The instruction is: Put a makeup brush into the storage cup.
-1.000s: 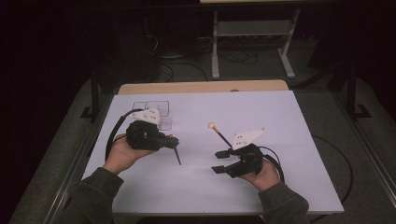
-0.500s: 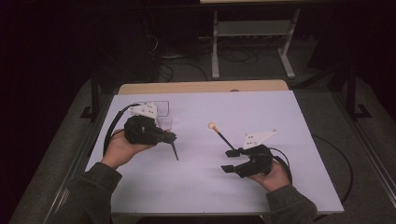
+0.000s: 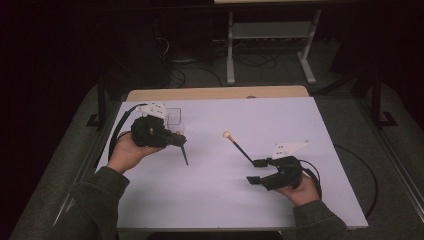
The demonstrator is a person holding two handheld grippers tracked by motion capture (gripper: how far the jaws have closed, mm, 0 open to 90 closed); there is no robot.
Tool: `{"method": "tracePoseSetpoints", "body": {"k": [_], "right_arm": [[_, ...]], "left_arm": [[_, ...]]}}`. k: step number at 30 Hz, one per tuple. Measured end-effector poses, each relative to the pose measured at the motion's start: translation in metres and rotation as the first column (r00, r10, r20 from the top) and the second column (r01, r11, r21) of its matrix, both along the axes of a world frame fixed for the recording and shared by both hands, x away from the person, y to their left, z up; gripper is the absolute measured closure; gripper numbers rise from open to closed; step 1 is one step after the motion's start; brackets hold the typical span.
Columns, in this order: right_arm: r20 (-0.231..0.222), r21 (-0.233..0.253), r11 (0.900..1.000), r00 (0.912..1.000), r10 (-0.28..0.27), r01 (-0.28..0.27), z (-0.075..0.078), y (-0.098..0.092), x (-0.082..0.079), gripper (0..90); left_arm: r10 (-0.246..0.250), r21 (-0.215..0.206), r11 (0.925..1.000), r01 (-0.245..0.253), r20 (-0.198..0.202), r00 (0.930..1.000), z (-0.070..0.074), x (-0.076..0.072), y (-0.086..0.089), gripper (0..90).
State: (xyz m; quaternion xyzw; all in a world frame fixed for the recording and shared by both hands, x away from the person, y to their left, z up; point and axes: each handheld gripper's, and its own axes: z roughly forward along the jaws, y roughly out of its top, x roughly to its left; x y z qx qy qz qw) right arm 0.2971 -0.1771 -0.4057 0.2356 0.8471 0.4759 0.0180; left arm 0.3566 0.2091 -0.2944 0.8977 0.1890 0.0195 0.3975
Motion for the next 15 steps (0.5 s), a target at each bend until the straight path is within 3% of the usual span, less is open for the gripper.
{"method": "tracePoseSetpoints", "body": {"k": [15], "right_arm": [[0.007,0.002,0.999,0.9988,-0.049,0.049,-0.005,-0.014,-0.003,30.0]], "left_arm": [[0.034,0.008,0.9994,-0.034,-0.002,0.9994,0.006,0.017,0.010,83.5]]}}
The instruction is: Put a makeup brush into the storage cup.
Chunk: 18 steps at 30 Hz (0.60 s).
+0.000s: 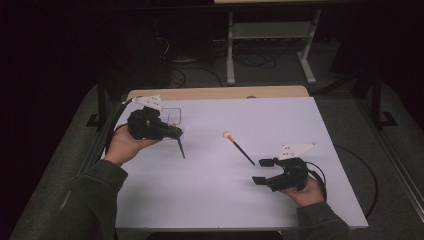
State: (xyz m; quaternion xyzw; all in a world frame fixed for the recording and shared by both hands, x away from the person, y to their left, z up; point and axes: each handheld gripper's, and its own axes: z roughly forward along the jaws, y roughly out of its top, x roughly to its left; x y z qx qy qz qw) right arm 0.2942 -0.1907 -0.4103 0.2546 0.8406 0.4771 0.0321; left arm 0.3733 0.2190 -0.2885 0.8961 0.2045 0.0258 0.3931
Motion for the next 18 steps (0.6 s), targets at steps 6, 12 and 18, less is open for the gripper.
{"method": "tracePoseSetpoints", "body": {"k": [6,12,18], "right_arm": [[-0.009,-0.001,1.000,0.9999,0.005,-0.005,-0.002,-0.001,0.000,28.6],[-0.008,-0.007,1.000,0.9999,0.008,-0.008,-0.002,-0.002,-0.001,28.1],[0.000,-0.003,1.000,0.9999,0.013,-0.013,0.000,-0.001,-0.002,27.6]], "left_arm": [[0.017,-0.006,0.9998,-0.016,0.007,0.9998,0.005,0.006,0.006,83.5],[0.036,0.004,0.9993,-0.036,0.006,0.9993,0.012,0.011,0.009,83.5],[0.064,0.023,0.9977,-0.064,-0.003,0.9979,0.015,0.021,0.013,83.5]]}}
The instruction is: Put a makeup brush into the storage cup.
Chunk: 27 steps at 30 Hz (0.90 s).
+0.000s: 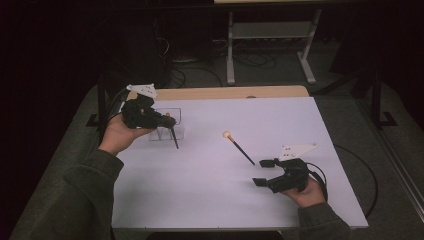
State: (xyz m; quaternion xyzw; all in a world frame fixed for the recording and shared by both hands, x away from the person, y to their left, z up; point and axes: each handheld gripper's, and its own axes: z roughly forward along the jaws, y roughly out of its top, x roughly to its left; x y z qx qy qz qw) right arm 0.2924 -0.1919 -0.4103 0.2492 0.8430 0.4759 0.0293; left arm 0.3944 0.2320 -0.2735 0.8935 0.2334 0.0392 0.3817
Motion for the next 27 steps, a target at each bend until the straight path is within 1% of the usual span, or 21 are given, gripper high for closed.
{"method": "tracePoseSetpoints", "body": {"k": [3,9,10,11,14,17,20,27], "right_arm": [[0.000,-0.002,1.000,1.0000,0.000,0.000,0.000,0.000,0.000,27.4],[0.000,-0.004,1.000,1.0000,-0.002,0.002,0.000,0.000,0.000,26.2],[0.001,-0.005,1.000,1.0000,-0.003,0.003,0.000,0.000,0.000,26.0],[-0.002,-0.004,1.000,1.0000,-0.005,0.005,0.000,0.000,0.000,25.8],[0.000,-0.002,1.000,1.0000,-0.006,0.006,0.000,0.000,0.000,25.7],[0.002,-0.004,1.000,1.0000,-0.007,0.007,0.000,-0.001,0.000,25.3],[0.004,-0.002,1.000,1.0000,-0.006,0.006,0.000,0.000,0.000,25.2],[0.005,-0.002,1.000,1.0000,-0.005,0.005,0.000,0.000,0.000,25.1]], "left_arm": [[0.014,0.007,0.9999,-0.014,-0.002,0.9999,0.002,0.005,0.002,83.5],[0.033,0.016,0.9993,-0.033,0.009,0.9994,0.009,0.014,0.005,83.5],[0.041,0.013,0.9991,-0.041,0.006,0.9991,0.008,0.016,0.006,83.5],[0.042,0.019,0.9989,-0.042,0.004,0.9991,0.008,0.018,0.007,83.5],[0.063,0.020,0.9978,-0.063,-0.003,0.9980,0.008,0.023,0.010,83.5],[0.072,0.017,0.9973,-0.072,-0.007,0.9974,0.009,0.027,0.011,83.5],[0.082,0.032,0.9962,-0.081,-0.005,0.9967,0.010,0.031,0.013,83.5],[0.109,0.032,0.9935,-0.109,-0.001,0.9940,0.017,0.039,0.018,83.5]]}}
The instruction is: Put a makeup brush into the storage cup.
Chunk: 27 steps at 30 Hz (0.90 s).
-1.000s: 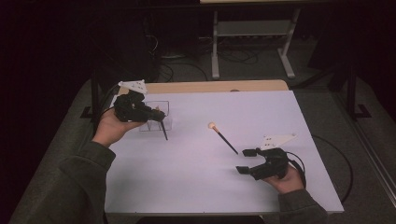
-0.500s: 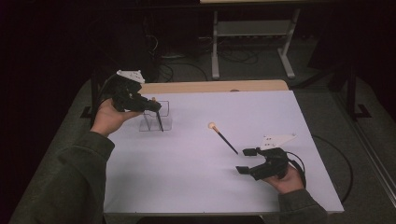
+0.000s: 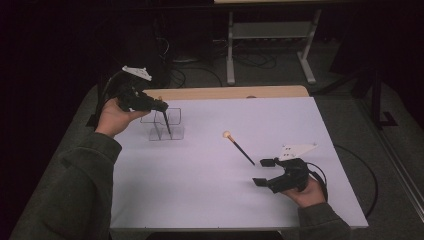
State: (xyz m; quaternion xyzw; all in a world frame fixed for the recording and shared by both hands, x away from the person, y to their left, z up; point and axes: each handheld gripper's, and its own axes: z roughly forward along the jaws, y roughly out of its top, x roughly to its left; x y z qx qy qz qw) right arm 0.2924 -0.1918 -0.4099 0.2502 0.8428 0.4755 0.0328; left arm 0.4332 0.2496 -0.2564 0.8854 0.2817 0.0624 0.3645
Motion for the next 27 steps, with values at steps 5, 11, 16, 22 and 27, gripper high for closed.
{"method": "tracePoseSetpoints", "body": {"k": [5,11,16,22,27], "right_arm": [[0.000,-0.001,1.000,1.0000,-0.002,0.002,0.000,0.000,0.000,25.0],[-0.004,-0.005,1.000,1.0000,0.002,-0.002,-0.001,0.001,0.000,25.0],[-0.003,-0.009,1.000,1.0000,0.006,-0.006,-0.001,0.002,0.000,25.0],[-0.005,-0.007,1.000,1.0000,0.005,-0.005,-0.001,0.001,0.000,25.0],[-0.003,-0.006,1.000,1.0000,0.004,-0.004,-0.001,0.001,0.000,25.0]], "left_arm": [[0.023,-0.003,0.9997,-0.023,0.001,0.9997,0.004,0.006,0.003,83.5],[0.042,-0.003,0.9991,-0.042,-0.007,0.9991,0.005,0.014,0.006,83.5],[0.054,0.003,0.9985,-0.054,-0.007,0.9985,0.007,0.019,0.007,83.5],[0.074,-0.002,0.9973,-0.074,-0.006,0.9972,0.012,0.025,0.013,83.5],[0.090,0.008,0.9959,-0.090,-0.006,0.9960,0.015,0.029,0.016,83.5]]}}
